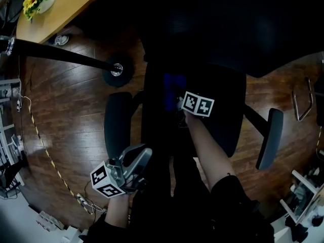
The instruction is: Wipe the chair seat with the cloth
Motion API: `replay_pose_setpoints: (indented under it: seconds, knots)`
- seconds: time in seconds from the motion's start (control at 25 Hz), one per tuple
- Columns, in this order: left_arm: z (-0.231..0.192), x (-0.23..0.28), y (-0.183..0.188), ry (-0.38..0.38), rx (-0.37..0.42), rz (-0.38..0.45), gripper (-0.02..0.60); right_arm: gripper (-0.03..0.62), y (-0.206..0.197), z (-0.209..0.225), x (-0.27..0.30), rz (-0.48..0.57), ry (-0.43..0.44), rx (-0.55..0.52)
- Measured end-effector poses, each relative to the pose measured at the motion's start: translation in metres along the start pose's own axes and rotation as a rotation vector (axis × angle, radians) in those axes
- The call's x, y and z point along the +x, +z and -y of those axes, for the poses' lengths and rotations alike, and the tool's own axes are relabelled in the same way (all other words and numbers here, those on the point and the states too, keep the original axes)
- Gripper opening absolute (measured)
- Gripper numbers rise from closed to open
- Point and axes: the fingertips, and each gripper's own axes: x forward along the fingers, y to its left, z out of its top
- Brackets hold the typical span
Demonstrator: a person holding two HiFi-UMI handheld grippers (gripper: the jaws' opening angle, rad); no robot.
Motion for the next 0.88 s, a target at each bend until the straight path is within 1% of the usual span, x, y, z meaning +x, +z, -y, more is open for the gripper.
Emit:
replay_pose_setpoints:
  seconds: [0.2, 0.36, 0.48, 0.56, 0.68, 0.76, 0.8, 0.84, 0.88]
  knots:
    - [0.008, 0.016, -0.009, -0.025, 0.010, -0.055, -0.008, 0.063, 0.041, 0.083, -0.068, 0.101, -0.129, 0.082]
    - [0.017, 0.031, -0.019, -0.051, 0.012, -0.087, -0.008, 0.063, 0.069, 0.146, -0.137, 0.188, -0.245, 0.113]
    - [0.023, 0.040, -0.023, -0.064, 0.014, -0.101, -0.008, 0.063, 0.083, 0.180, -0.184, 0.250, -0.338, 0.128]
    - [0.027, 0.044, -0.024, -0.071, 0.017, -0.106, -0.008, 0.063, 0.085, 0.191, -0.201, 0.246, -0.399, 0.074]
    - [0.029, 0.047, -0.026, -0.073, 0.022, -0.105, -0.008, 0.063, 0.084, 0.196, -0.206, 0.227, -0.442, -0.002]
    - [0.029, 0.045, -0.026, -0.070, 0.023, -0.100, -0.008, 0.063, 0.088, 0.191, -0.209, 0.231, -0.477, -0.040]
    - [0.028, 0.044, -0.024, -0.067, 0.023, -0.096, -0.007, 0.063, 0.090, 0.188, -0.209, 0.234, -0.484, -0.054]
    - [0.027, 0.041, -0.023, -0.064, 0.024, -0.091, -0.008, 0.063, 0.090, 0.185, -0.206, 0.240, -0.471, -0.054]
    - [0.027, 0.039, -0.020, -0.062, 0.025, -0.084, -0.008, 0.063, 0.088, 0.180, -0.202, 0.250, -0.437, -0.043]
